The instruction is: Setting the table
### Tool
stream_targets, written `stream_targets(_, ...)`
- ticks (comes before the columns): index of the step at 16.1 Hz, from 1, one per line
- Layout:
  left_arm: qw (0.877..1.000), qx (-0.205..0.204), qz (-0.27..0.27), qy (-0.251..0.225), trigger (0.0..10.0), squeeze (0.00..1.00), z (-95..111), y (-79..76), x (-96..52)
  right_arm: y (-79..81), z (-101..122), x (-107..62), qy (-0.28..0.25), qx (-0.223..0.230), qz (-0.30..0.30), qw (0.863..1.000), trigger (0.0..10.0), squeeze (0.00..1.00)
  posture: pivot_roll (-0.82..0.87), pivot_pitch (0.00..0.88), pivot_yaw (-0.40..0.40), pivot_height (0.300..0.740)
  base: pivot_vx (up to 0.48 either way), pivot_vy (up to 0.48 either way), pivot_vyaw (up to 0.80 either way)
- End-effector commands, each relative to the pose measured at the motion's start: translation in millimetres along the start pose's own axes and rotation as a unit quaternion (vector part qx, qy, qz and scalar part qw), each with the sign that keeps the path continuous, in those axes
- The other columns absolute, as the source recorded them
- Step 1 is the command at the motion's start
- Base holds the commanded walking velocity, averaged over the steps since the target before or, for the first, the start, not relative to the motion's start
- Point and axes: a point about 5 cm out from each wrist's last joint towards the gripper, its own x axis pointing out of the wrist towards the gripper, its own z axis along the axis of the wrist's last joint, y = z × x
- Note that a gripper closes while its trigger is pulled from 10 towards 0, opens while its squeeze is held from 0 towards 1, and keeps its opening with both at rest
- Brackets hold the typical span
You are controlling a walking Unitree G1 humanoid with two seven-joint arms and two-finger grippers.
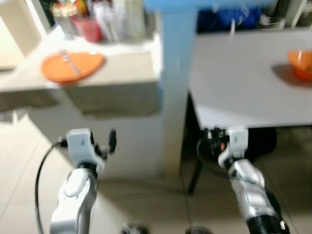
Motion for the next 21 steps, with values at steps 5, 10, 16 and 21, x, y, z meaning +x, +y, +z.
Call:
stream_targets(5,1.000,0.016,0.009,-0.005,10.0,0.00,2.1,7.3,1.6,5.4,5.5,6.1,-0.015,-0.011,0.005,1.000,10.0,0.00,-0.12,0.000,0.055,0.709,0.000,0.160,0.00)
stream_targets(10,1.000,0.022,0.007,-0.008,10.0,0.00,3.2,7.6,2.4,5.7,6.7,8.3,-0.017,-0.012,0.003,1.000,10.0,0.00,-0.11,0.000,0.056,0.740,0.000,0.000,0.00)
stream_targets(16,0.999,0.035,0.000,-0.014,10.0,0.00,4.7,5.3,3.0,6.5,7.1,9.1,-0.021,-0.015,0.004,1.000,10.0,0.00,-0.11,0.000,0.058,0.740,0.000,0.000,0.00)
stream_targets(21,0.999,0.041,0.000,-0.018,10.0,0.00,7.1,5.9,4.3,6.9,6.6,10.3,-0.025,-0.019,-0.006,0.999,10.0,0.00,-0.11,0.000,0.060,0.740,0.000,0.000,0.00)
